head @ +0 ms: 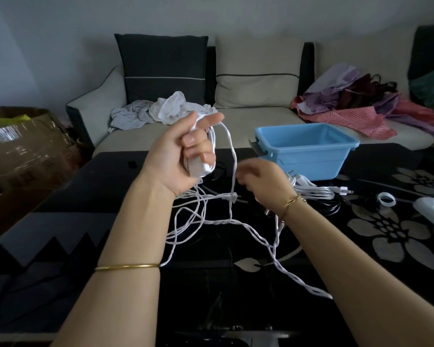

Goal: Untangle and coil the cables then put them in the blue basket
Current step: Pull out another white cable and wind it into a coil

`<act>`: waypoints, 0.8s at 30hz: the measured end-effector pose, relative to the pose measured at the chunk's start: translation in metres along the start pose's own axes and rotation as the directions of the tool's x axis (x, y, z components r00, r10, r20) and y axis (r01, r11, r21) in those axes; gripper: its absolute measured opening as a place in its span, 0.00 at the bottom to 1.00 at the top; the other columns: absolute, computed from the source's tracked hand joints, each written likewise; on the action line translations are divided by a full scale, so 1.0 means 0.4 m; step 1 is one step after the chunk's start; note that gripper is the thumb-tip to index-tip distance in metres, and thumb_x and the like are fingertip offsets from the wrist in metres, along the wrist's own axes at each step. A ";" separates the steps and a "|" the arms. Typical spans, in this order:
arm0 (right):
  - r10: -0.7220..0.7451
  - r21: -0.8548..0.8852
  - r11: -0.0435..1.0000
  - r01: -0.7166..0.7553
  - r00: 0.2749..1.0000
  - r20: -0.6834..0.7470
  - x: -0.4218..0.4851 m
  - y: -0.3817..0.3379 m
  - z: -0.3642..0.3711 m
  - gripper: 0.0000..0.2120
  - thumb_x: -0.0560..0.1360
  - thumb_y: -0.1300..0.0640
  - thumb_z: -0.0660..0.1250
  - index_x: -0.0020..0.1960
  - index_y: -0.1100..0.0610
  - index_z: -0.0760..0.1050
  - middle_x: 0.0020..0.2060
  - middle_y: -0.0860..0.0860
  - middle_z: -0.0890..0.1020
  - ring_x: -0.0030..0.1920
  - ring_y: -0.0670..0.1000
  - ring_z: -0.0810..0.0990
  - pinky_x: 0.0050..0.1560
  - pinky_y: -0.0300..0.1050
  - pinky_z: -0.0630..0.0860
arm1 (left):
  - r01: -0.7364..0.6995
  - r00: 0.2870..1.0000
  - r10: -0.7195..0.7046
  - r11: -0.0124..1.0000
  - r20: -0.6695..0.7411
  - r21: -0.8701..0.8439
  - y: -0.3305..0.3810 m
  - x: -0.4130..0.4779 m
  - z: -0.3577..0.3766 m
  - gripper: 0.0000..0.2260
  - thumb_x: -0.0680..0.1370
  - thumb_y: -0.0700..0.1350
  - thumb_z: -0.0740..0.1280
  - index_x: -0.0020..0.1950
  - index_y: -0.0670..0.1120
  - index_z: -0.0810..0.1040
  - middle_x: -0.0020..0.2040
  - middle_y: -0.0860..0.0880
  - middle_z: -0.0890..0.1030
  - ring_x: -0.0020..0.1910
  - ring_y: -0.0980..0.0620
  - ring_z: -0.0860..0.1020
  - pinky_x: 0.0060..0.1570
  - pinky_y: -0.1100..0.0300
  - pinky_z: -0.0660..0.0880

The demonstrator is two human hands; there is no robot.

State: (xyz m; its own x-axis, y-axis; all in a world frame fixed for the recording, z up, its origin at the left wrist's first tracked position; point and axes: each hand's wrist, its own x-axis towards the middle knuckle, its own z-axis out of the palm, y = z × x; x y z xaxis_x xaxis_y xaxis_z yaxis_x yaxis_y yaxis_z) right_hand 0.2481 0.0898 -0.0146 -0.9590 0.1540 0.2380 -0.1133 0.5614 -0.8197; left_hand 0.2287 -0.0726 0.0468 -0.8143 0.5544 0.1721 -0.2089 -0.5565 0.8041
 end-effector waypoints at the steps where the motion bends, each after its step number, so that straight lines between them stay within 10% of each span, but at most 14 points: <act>1: 0.016 0.299 0.954 -0.027 0.999 0.040 -0.005 -0.029 0.002 0.09 0.77 0.61 0.61 0.50 0.54 0.79 0.48 0.55 0.83 0.52 0.54 0.81 0.60 0.50 0.75 | 0.014 1.000 -0.014 1.000 0.002 0.016 -0.004 0.001 -0.001 0.17 0.83 0.48 0.51 0.56 0.40 0.74 0.19 0.55 0.63 0.18 0.59 0.62 0.22 0.69 0.67; 4: -0.034 0.673 0.731 -0.116 0.978 0.206 -0.013 -0.061 0.013 0.14 0.81 0.51 0.56 0.50 0.57 0.77 0.37 0.52 0.82 0.39 0.52 0.82 0.49 0.50 0.77 | 0.020 0.999 -0.019 0.999 -0.029 0.033 -0.013 0.006 -0.011 0.17 0.83 0.48 0.51 0.55 0.39 0.75 0.18 0.55 0.62 0.18 0.59 0.61 0.22 0.69 0.67; 8: -0.102 0.679 0.730 0.076 0.995 -0.001 -0.004 -0.056 0.016 0.14 0.81 0.59 0.55 0.41 0.57 0.75 0.27 0.49 0.68 0.22 0.45 0.61 0.23 0.37 0.61 | 0.093 0.996 -0.093 0.994 -0.012 0.049 -0.018 0.004 -0.029 0.15 0.80 0.48 0.55 0.54 0.40 0.76 0.18 0.55 0.61 0.18 0.59 0.61 0.22 0.69 0.66; 16: 0.012 0.585 0.810 -0.039 0.999 0.050 0.002 -0.039 0.042 0.18 0.81 0.53 0.57 0.34 0.50 0.74 0.26 0.49 0.66 0.21 0.43 0.58 0.20 0.34 0.56 | 0.342 0.865 -0.222 0.917 0.450 -0.204 -0.032 0.007 -0.057 0.21 0.83 0.47 0.53 0.66 0.32 0.70 0.25 0.53 0.64 0.27 0.57 0.61 0.33 0.63 0.69; 24: -0.051 0.367 0.926 -0.090 0.933 0.356 -0.029 -0.038 0.059 0.13 0.81 0.56 0.58 0.43 0.56 0.77 0.27 0.53 0.73 0.21 0.46 0.67 0.23 0.36 0.67 | -0.078 0.997 0.075 0.983 -0.022 -0.166 -0.046 0.025 -0.030 0.18 0.82 0.47 0.53 0.66 0.37 0.69 0.26 0.53 0.67 0.25 0.58 0.67 0.41 0.59 0.80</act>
State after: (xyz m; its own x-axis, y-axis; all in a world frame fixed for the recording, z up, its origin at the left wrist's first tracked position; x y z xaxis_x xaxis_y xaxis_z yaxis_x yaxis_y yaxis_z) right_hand 0.2549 0.0601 -0.0171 -0.9816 -0.1743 0.0782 -0.1142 0.2074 -0.9716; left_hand 0.2180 -0.0644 0.0267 -0.8392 0.4975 0.2196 -0.2323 -0.6930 0.6825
